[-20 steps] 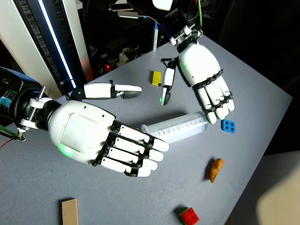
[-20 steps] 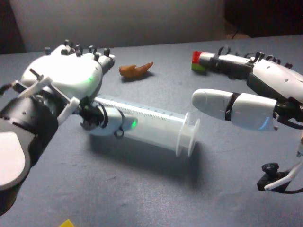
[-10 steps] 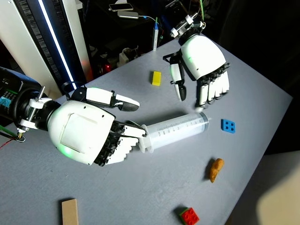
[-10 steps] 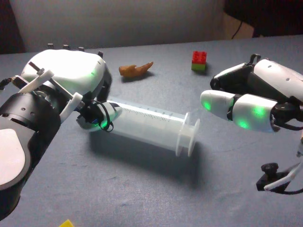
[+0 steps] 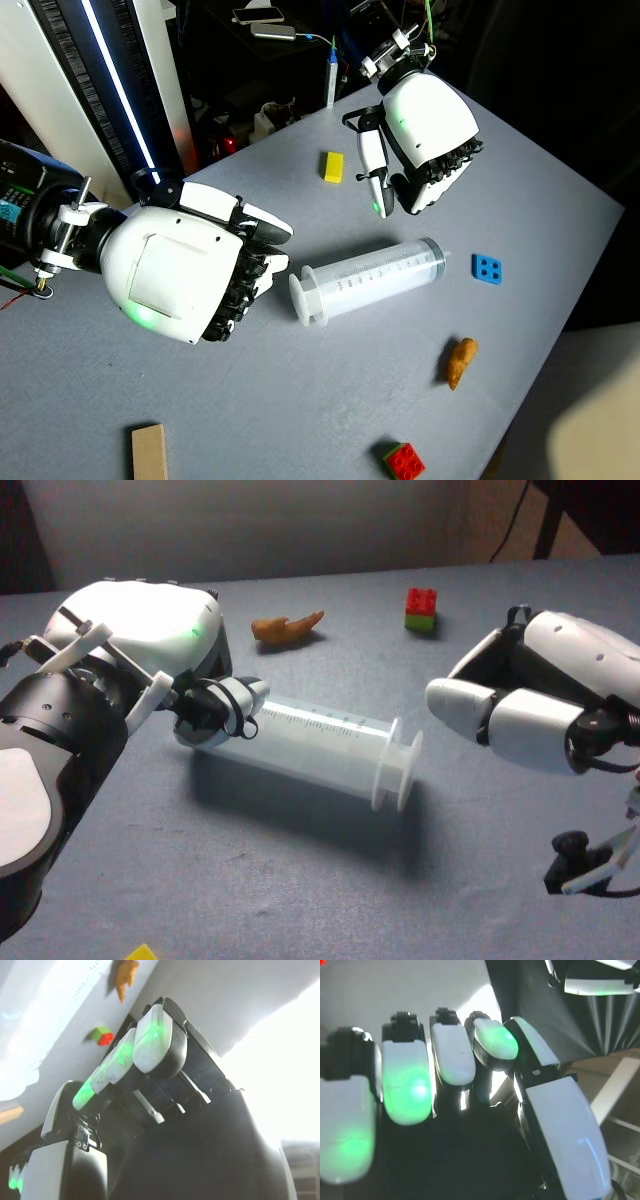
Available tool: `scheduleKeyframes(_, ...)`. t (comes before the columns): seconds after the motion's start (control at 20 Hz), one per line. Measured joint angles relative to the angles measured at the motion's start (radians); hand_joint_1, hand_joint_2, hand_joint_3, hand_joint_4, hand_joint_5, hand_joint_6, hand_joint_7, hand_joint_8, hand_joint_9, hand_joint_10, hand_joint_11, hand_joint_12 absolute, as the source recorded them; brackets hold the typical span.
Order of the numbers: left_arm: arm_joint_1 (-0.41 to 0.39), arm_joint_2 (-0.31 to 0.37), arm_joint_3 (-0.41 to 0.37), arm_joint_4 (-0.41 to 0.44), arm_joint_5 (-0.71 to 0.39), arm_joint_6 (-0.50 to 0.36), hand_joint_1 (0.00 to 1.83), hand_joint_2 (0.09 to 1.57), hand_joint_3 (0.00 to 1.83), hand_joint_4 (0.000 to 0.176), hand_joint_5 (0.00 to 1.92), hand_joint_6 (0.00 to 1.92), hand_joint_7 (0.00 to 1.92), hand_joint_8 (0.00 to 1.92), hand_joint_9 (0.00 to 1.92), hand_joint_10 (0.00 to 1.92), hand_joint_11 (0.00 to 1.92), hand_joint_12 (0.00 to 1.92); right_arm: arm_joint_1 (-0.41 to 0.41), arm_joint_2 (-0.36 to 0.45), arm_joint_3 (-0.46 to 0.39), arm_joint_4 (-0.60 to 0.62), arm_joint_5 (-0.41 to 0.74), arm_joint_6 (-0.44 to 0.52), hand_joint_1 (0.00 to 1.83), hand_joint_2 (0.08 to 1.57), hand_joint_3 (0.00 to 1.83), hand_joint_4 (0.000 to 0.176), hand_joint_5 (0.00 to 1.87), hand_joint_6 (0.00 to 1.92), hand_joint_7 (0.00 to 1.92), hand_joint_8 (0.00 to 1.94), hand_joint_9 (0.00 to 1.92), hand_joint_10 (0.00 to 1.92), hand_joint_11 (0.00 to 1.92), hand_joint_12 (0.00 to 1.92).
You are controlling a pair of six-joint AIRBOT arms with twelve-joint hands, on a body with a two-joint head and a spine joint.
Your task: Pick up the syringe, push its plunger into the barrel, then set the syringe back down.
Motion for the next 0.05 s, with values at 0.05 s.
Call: scheduleKeyframes(0.05, -0.003, 0.001, 0.000, 0.000, 0.001, 0.000, 0.46, 1.36, 0.00, 0.000, 1.27, 1.92, 1.33, 1.92, 1.38, 1.92, 1.45, 1.92, 0.000, 0.000, 0.000, 0.004, -0.007, -0.001, 0.42, 1.45, 0.00, 0.000, 1.22, 1.92, 1.39, 1.94, 1.57, 1.92, 1.75, 1.92)
